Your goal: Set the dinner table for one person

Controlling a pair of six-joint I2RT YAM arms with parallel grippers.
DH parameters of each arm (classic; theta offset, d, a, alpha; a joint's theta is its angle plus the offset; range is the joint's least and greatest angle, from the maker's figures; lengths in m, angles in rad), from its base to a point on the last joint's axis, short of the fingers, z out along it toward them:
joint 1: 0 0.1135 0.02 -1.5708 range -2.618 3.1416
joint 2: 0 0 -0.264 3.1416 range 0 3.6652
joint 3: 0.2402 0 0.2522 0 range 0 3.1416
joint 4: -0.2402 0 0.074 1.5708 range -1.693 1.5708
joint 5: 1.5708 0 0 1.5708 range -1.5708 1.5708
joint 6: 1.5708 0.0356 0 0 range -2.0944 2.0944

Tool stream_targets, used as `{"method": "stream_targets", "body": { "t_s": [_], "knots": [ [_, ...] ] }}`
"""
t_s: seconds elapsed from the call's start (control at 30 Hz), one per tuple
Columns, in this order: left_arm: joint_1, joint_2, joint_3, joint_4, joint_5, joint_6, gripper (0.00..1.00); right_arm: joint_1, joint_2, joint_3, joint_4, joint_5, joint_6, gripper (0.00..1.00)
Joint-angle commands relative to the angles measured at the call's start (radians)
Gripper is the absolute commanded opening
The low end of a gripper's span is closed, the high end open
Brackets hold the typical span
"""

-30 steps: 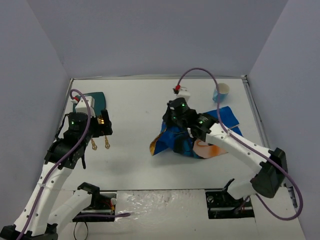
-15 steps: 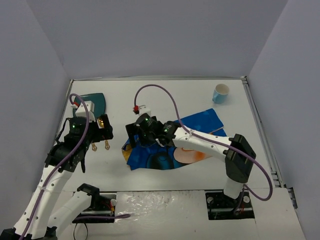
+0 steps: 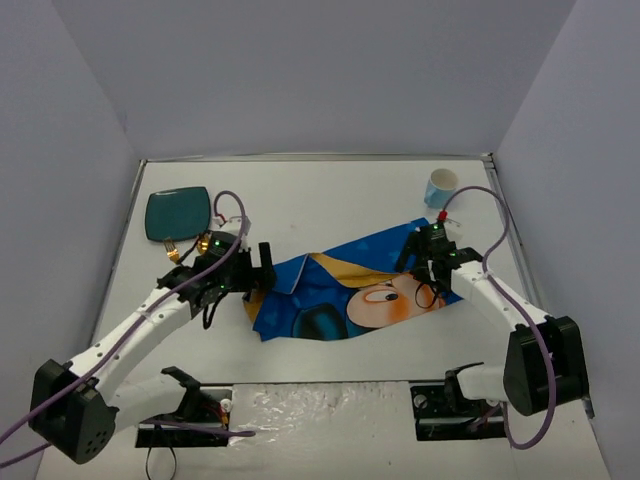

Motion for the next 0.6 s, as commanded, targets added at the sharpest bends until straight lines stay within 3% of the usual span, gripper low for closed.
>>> {"method": "stream_targets", "body": {
  "t_s": [0.0,0.2,0.3,0.53,0.57],
  "knots": [
    [-0.088,0.080,0.049,0.164,-0.021,-0.031,0.97,-0.141,-0.027,-0.030,-0.008,-0.021,0.000,0.97],
    [-0.172,0.230,0.088,0.179,-0.128,-0.014,0.97,-0.251,0.018,-0.076,-0.003,-0.025,0.001,0.95],
    [-0.172,0.311,0.113,0.186,-0.223,-0.017,0.91,-0.266,0.029,-0.083,0.005,-0.020,-0.014,0.95],
    [-0.137,0.507,0.244,0.212,-0.351,0.051,0.48,-0.278,0.053,-0.109,0.039,-0.044,-0.022,0.94],
    [-0.113,0.537,0.264,0.226,-0.351,0.064,0.47,-0.279,0.055,-0.114,0.045,-0.047,-0.023,0.94]
  ]
}}
